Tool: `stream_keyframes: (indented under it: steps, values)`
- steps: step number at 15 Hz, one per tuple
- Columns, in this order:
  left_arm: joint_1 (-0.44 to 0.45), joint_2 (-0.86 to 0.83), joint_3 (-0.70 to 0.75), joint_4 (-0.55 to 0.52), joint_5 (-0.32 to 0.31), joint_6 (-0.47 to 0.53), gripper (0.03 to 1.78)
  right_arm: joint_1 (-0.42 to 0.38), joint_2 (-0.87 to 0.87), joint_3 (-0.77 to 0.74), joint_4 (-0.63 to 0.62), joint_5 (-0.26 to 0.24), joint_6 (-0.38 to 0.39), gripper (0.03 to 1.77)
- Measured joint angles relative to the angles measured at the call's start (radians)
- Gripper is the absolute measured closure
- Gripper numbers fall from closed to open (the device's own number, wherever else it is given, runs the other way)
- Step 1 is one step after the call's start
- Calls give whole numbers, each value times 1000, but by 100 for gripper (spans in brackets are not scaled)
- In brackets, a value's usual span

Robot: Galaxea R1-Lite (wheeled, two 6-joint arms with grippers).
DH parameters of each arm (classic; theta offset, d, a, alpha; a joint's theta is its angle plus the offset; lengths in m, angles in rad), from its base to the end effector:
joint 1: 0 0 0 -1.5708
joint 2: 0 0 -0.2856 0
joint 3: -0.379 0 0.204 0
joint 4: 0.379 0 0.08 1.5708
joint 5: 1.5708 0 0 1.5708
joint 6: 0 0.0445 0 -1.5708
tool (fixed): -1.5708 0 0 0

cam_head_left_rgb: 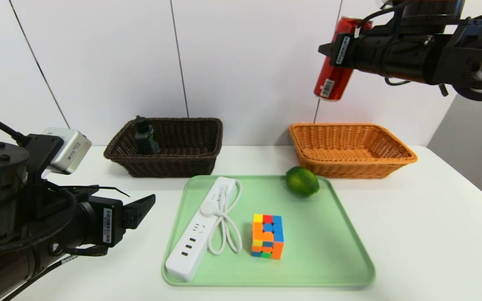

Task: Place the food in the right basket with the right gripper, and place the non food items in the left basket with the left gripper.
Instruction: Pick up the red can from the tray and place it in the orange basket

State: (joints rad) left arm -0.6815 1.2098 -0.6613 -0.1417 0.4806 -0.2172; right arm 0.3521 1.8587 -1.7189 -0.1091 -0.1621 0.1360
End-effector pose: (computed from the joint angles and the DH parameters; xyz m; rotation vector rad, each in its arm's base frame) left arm 0.1760 -0.1163 0.1855 0.0093 0.3593 -0.1597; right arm 0.3809 0.1323 0.3184 0.1278 0.0426 0.1877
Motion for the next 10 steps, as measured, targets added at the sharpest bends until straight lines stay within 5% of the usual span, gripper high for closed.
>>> stream_keyframes:
  steps: [3, 10]
  values:
    - [0, 3, 1, 0, -19, -2, 12, -94, 29, -2, 55, 41, 85, 82]
    - [0, 6, 5, 0, -19, -4, 12, -166, 51, 153, 31, 112, 74, 82]
